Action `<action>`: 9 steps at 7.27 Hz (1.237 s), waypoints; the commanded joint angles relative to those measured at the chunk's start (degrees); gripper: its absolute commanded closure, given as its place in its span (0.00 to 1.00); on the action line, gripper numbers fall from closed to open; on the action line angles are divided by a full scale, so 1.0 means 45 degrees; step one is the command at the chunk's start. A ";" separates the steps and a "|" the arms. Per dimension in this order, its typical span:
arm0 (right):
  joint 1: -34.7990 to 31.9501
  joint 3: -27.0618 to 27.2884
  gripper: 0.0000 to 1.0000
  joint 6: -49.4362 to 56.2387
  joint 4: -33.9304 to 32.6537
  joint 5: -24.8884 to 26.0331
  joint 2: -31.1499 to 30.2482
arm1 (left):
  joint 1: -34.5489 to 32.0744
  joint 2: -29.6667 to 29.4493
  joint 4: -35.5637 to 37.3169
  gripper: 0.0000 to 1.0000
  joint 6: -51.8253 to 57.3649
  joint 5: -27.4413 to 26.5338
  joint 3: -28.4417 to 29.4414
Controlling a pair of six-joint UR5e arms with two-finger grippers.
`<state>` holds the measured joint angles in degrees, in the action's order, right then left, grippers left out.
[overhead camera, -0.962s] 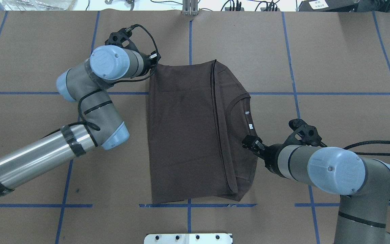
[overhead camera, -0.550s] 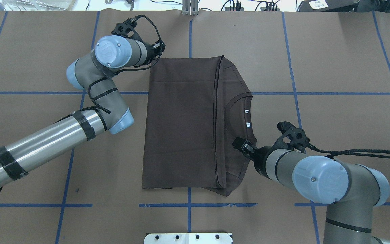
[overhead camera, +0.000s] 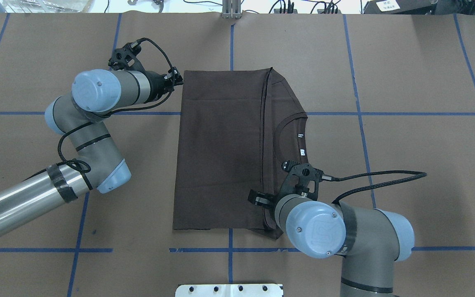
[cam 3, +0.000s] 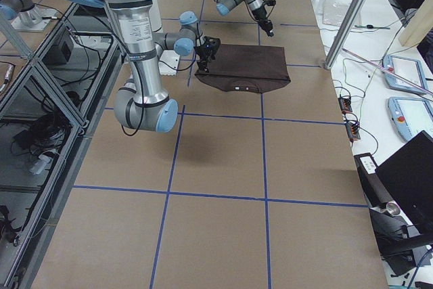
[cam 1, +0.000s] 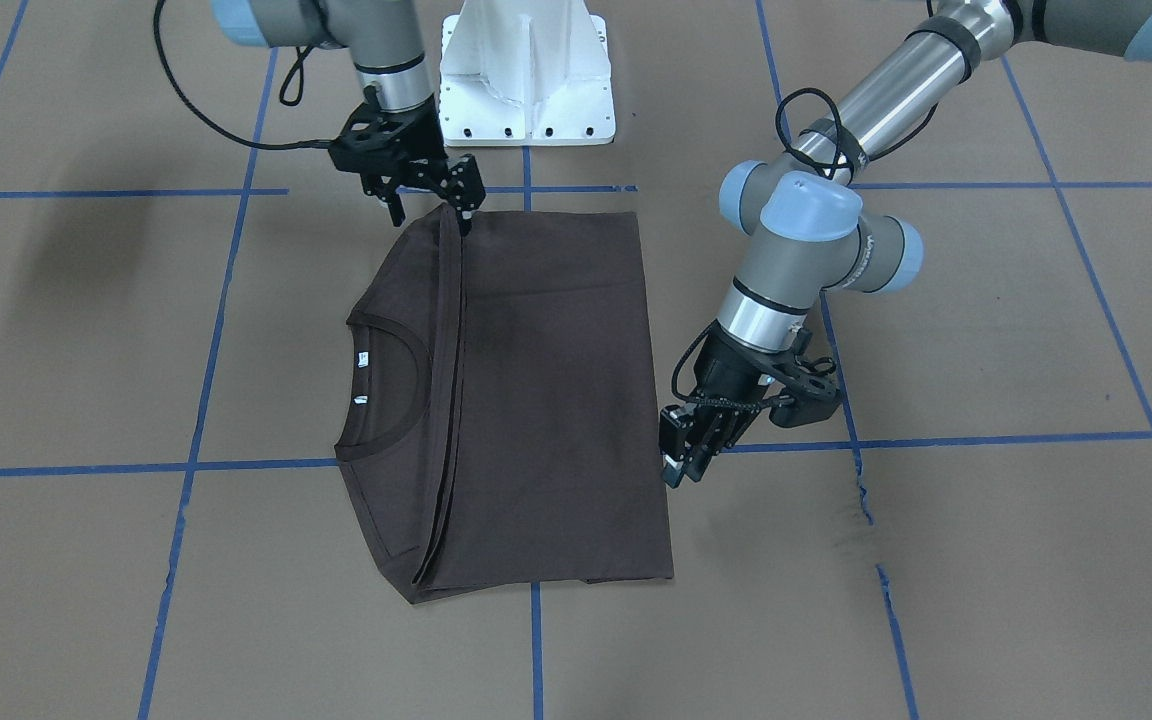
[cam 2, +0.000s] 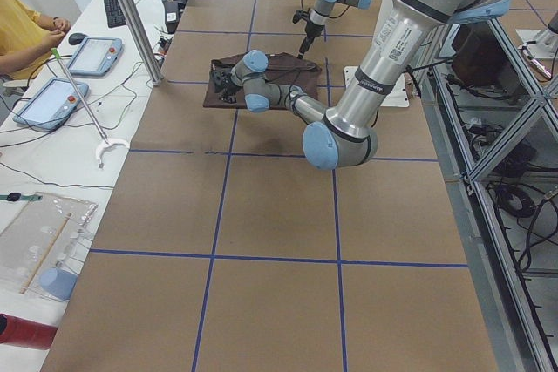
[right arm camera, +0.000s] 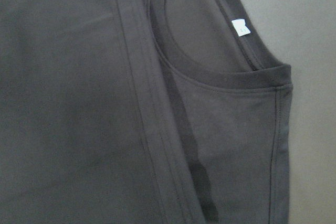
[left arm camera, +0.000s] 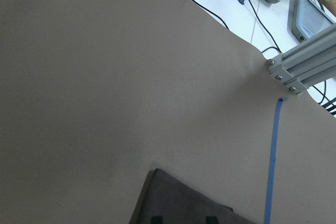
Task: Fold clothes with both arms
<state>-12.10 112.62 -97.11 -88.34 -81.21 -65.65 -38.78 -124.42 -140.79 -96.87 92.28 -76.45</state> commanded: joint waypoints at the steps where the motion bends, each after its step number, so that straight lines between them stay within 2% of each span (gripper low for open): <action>1: 0.0597 -0.0359 0.00 0.2193 -0.1536 0.0000 0.0508 | 0.0724 0.0207 -0.0023 0.58 -0.1124 0.0001 -0.0411; 3: 0.0852 -0.0865 0.00 0.4363 -0.1834 -0.0001 0.0605 | 0.0845 0.0575 0.0056 0.58 -0.1286 0.0001 -0.0823; 7: 0.0427 -0.0927 0.00 0.6473 -0.1776 -0.0117 0.0235 | 0.0845 0.0597 0.0074 0.58 -0.1266 0.0001 -0.0824; 9: 0.0014 -0.0285 0.00 0.6736 -0.1717 -0.0196 -0.1146 | 0.0845 0.0597 0.0094 0.58 -0.1285 0.0001 -0.0804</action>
<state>-11.05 109.71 -67.76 -96.17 -81.89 -67.57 -34.98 -121.73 -140.41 -102.58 92.28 -80.15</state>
